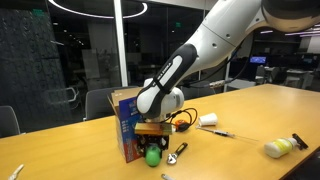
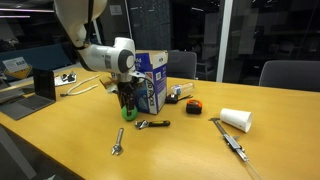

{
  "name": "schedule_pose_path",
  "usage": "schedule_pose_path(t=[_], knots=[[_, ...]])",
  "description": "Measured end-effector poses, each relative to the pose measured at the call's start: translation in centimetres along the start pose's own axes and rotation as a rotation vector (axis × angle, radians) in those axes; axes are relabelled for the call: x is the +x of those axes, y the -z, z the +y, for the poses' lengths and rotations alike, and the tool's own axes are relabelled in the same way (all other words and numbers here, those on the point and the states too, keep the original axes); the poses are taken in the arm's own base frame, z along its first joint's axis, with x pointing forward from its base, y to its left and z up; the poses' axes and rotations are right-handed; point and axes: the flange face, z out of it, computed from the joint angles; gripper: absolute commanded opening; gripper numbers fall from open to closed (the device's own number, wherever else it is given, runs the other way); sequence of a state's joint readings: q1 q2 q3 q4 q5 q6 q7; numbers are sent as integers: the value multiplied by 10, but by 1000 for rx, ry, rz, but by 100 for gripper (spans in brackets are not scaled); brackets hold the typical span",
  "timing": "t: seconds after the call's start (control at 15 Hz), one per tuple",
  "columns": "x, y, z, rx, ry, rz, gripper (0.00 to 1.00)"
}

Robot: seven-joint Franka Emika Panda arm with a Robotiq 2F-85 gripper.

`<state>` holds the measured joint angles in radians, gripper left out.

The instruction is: Put the green plush toy in the blue box

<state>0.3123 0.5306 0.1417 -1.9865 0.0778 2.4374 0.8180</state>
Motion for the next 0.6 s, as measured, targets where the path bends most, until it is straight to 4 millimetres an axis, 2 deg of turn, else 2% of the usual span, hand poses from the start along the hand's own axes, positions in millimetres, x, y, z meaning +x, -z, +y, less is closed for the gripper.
schedule_pose_path(t=[0.27,0.6], knots=[[13,39,17,-5,-19,43,51],[5,118,54,-24,-20,136,51]])
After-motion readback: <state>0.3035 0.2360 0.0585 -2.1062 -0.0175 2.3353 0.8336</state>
